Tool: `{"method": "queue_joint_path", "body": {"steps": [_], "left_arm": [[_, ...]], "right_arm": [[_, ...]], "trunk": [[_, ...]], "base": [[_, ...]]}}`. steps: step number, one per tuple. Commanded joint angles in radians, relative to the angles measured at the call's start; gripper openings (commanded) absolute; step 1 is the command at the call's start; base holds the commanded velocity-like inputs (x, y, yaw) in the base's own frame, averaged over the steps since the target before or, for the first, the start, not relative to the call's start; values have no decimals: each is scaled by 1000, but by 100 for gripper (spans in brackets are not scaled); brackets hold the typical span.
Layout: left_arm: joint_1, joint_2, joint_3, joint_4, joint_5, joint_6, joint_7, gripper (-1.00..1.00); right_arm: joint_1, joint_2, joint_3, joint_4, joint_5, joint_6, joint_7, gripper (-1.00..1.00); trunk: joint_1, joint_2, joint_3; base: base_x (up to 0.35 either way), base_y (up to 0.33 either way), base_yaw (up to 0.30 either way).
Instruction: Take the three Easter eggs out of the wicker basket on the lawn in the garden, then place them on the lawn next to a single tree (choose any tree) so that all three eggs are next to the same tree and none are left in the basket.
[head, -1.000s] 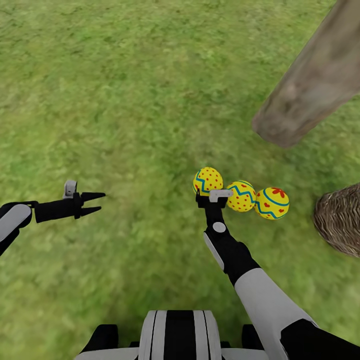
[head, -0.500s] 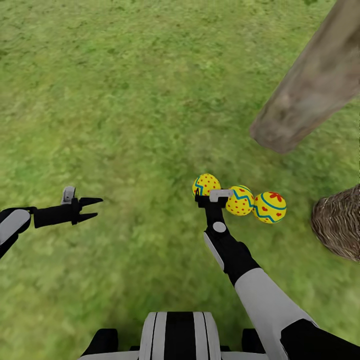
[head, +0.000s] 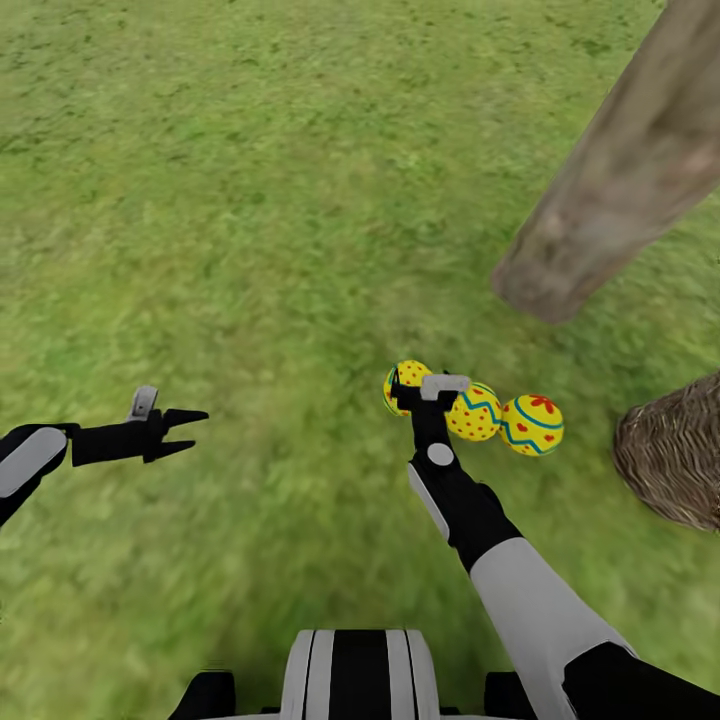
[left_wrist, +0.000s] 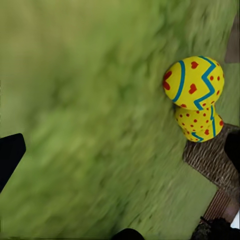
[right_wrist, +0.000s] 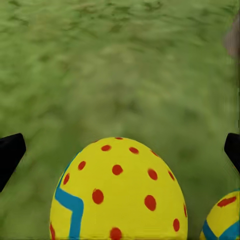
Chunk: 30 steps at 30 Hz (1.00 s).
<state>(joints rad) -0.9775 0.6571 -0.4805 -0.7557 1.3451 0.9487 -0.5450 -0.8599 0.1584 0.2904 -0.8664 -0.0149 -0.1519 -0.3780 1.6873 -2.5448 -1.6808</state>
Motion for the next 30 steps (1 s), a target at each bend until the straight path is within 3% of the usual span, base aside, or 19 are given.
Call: {"method": "queue_joint_path", "body": {"steps": [1,7,10,15,19,30], "left_arm": [[-1,1,-5,1,-2,-1,-7,100],[-1,0,-10,53,-4,-7,-8,100],[-1,-3,-64,77,-3,-9,-12,100],[-1,-4,-96,94,-2,-11,-13,100],[-1,-12,-142,136,-4,-11,-13,100],[-1,-19,-177,150,-1,-11,-13,100]], "right_arm": [[2,0,3,-4,-2,-3,-6,100],[36,1,6,-56,-3,-4,-7,100],[40,2,7,-59,-6,-3,-5,100],[64,5,11,-63,-6,-7,0,100],[142,2,65,-121,-4,-53,1,100],[201,1,96,-212,-2,-55,4,100]], "trunk": [[-1,0,3],[-4,1,27],[-5,2,38],[-7,3,58],[-9,4,73],[-14,7,116]], "base": [[-226,0,0],[-311,0,0],[-338,0,0],[-340,0,0],[-340,0,0],[-340,0,0]]}}
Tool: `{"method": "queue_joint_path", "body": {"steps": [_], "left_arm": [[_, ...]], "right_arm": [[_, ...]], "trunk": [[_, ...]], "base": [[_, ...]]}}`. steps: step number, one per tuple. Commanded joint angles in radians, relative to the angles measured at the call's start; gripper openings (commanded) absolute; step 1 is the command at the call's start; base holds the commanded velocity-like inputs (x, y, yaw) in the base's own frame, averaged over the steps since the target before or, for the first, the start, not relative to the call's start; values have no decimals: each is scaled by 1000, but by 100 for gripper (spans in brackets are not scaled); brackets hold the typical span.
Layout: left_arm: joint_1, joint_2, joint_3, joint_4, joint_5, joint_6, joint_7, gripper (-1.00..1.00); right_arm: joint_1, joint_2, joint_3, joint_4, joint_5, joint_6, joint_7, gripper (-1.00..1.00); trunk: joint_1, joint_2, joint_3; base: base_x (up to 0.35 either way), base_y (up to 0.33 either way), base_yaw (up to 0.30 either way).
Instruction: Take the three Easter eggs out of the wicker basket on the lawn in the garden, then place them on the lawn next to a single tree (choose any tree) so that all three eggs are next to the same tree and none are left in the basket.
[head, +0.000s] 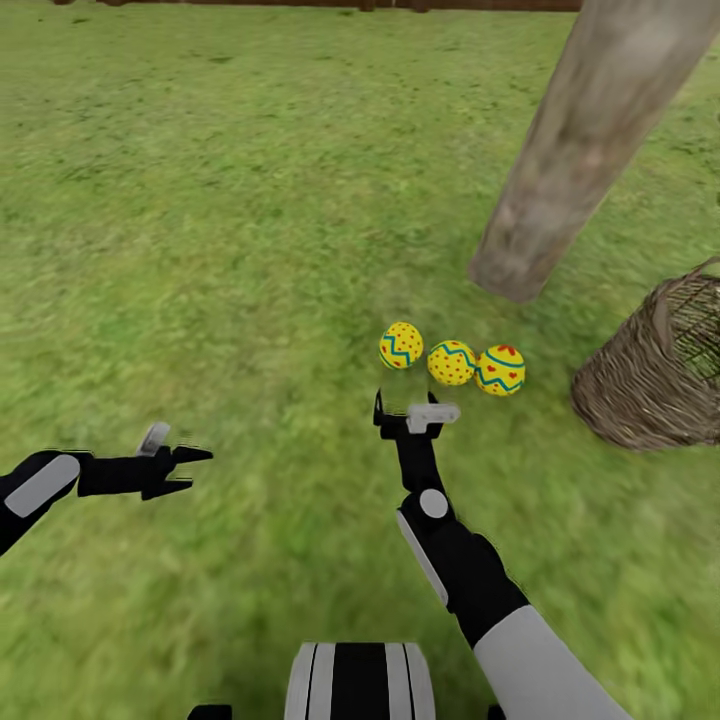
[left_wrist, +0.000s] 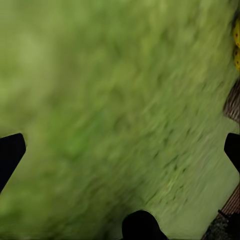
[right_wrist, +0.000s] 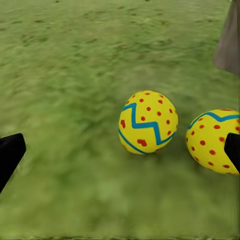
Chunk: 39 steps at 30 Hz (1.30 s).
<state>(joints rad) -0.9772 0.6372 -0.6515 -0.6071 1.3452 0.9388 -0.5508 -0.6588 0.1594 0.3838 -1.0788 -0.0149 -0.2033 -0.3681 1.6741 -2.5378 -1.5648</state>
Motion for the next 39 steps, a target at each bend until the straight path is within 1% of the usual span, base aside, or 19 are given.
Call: {"method": "queue_joint_path", "body": {"steps": [1,6,11,15,16,17,18,28,34,39], "left_arm": [[-1,0,-7,2,-1,-2,-8,100],[-1,-2,-9,14,-1,-3,-8,100],[-1,-14,-10,27,-3,-7,-8,100],[-1,-15,-10,33,-3,-9,-8,100],[-1,-21,-28,56,-2,-27,-8,100],[-1,-24,-32,60,-2,-36,-8,100],[-1,-30,-37,72,-3,-61,-8,100],[-1,-31,-39,73,-3,-63,-8,100],[-1,-32,-41,112,-4,-68,-8,100],[-1,-47,-46,138,-4,-127,-8,100]], "right_arm": [[3,0,4,-3,-2,-4,-7,100],[8,1,10,-6,1,-9,-9,100],[8,0,10,-4,4,-10,-6,100],[8,0,11,4,6,-10,-5,100],[8,0,13,15,7,-15,-6,100],[8,0,13,16,8,-21,-6,100],[8,0,13,23,13,-32,-6,100],[8,-8,11,31,16,-34,-11,100],[8,-9,12,31,16,-32,-7,100],[8,-9,12,31,16,-33,-10,100]], "trunk": [[-1,0,3],[-3,1,23],[-6,2,42],[-7,3,58],[-8,3,61],[-8,4,65],[-9,4,69],[-13,6,108],[-16,8,131],[-18,9,150]], "base": [[-340,0,0],[-340,0,0],[-340,0,0],[-342,0,0],[-342,0,0],[-342,-13,0],[-342,-30,0],[-343,-9,0],[-119,0,0],[-16,0,0]]}}
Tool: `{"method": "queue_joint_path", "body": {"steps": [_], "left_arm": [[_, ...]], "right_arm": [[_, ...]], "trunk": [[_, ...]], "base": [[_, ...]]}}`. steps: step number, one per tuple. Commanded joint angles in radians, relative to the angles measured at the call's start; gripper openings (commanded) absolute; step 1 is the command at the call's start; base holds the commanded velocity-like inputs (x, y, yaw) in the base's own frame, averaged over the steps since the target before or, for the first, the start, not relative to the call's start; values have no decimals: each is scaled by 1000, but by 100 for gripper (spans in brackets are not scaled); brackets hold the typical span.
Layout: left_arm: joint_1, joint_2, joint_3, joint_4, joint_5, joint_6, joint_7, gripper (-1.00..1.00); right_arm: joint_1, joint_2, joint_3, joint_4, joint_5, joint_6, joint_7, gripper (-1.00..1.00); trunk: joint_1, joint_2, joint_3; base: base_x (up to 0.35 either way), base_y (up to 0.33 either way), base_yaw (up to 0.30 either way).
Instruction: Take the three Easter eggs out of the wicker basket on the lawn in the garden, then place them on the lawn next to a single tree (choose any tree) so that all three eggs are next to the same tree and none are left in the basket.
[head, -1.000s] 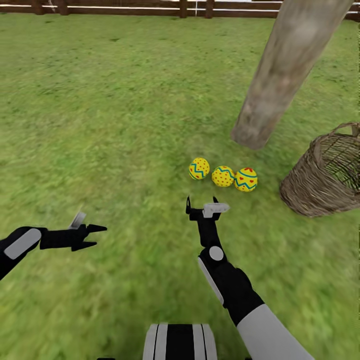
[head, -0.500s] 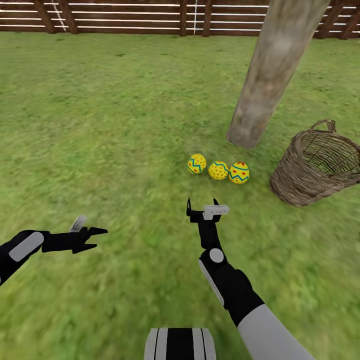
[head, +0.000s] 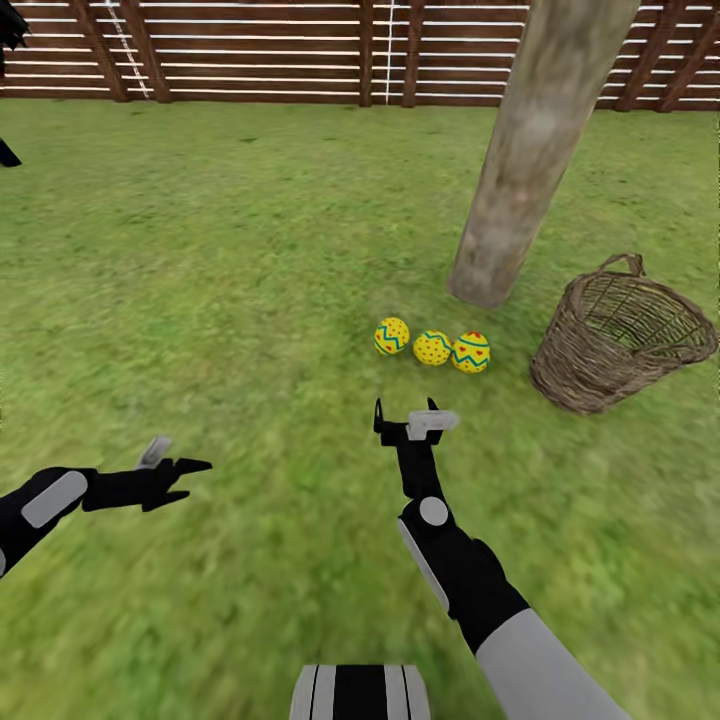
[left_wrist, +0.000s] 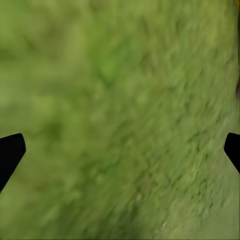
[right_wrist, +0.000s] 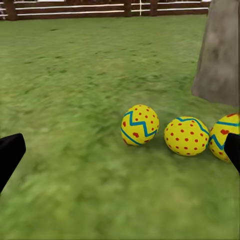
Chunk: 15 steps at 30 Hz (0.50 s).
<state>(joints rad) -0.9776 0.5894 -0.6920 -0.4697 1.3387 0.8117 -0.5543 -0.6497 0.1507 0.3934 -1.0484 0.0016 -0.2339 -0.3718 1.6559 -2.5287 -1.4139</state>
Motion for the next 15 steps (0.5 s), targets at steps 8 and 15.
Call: {"method": "queue_joint_path", "body": {"steps": [8,15], "left_arm": [[-1,-22,-36,21,3,-54,-3,100],[-1,-63,-48,74,2,-77,-2,100]], "right_arm": [[2,0,2,7,2,-5,-8,100],[3,2,3,43,63,-18,-15,100]], "trunk": [[-4,2,33],[-7,3,70]], "base": [[-2,0,-13],[0,0,-81]]}}
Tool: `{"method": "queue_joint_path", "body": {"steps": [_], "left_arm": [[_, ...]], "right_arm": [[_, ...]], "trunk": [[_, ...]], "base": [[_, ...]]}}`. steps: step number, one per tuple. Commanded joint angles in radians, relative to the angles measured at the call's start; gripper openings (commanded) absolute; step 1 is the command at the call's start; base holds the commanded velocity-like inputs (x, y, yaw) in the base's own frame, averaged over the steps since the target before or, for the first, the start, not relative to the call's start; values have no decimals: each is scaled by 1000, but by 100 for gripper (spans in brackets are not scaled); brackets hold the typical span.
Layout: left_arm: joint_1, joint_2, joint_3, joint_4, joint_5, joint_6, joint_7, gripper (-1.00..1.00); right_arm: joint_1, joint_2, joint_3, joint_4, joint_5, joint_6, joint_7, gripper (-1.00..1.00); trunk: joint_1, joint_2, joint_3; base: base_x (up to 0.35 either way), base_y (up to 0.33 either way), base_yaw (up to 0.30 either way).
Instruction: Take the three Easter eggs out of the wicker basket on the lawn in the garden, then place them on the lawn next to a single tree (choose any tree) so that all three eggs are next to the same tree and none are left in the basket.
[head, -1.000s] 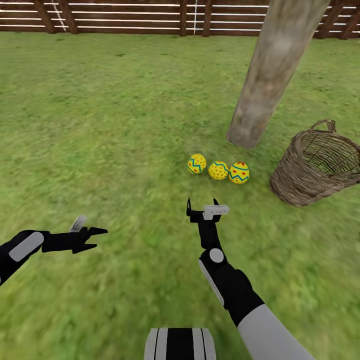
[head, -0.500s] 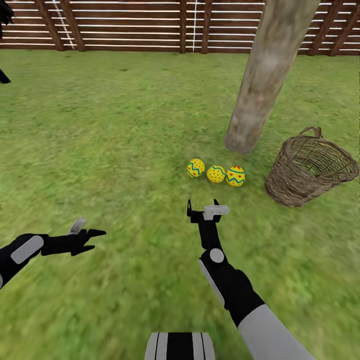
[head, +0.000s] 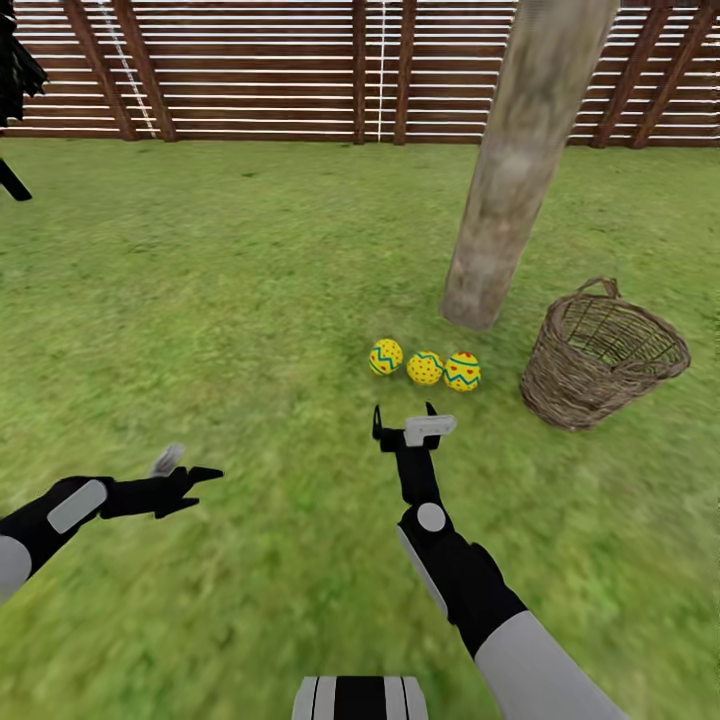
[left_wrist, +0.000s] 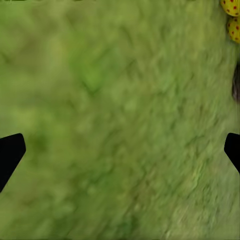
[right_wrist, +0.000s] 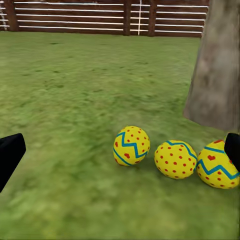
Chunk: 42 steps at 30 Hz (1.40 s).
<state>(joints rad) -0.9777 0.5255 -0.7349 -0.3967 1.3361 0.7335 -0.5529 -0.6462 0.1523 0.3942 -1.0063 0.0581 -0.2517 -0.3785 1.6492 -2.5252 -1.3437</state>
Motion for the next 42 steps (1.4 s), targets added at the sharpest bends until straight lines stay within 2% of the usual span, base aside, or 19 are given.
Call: {"method": "queue_joint_path", "body": {"steps": [1,6,9,11,13,14,17,21,27,34,42], "left_arm": [[-1,-6,-6,9,3,-9,-3,100],[-1,-56,-17,74,-13,-118,-2,100],[-1,-91,-19,127,-18,-149,-2,100],[-1,-108,-20,165,-26,-157,-2,100],[-1,-134,-20,221,-51,-183,-4,100],[-1,-137,-20,230,-55,-195,-5,100],[-1,-153,-20,305,-70,-315,-7,100],[-1,-188,-19,359,-74,-380,-7,100],[19,-201,-19,372,-74,-394,-5,100],[28,-203,-20,372,-74,-394,-3,100],[34,-206,-20,372,-75,-413,-4,100]], "right_arm": [[0,0,3,1,12,-1,-13,100],[44,2,36,-4,60,-5,-99,100],[60,1,62,-9,82,-6,-141,100],[66,1,69,-10,87,-6,-151,100],[70,1,74,-10,91,-6,-158,100],[71,1,75,-10,91,-7,-158,100],[72,1,76,-7,92,-8,-160,100],[72,1,77,-1,92,-12,-160,100],[72,8,87,51,92,-24,-158,100],[72,7,131,64,91,-53,-156,100],[72,4,135,66,94,-66,-157,100]], "trunk": [[-1,0,5],[-3,1,31],[-4,2,47],[-5,2,58],[-6,3,69],[-6,3,74],[-8,4,90],[-10,5,108],[-12,6,132],[-15,8,159],[-19,10,190]], "base": [[0,0,-93],[0,0,-95],[0,0,-96],[0,0,-96],[0,0,-96],[0,0,-96],[0,0,-87],[0,0,-26],[0,0,-3],[0,0,0],[0,0,0]]}}
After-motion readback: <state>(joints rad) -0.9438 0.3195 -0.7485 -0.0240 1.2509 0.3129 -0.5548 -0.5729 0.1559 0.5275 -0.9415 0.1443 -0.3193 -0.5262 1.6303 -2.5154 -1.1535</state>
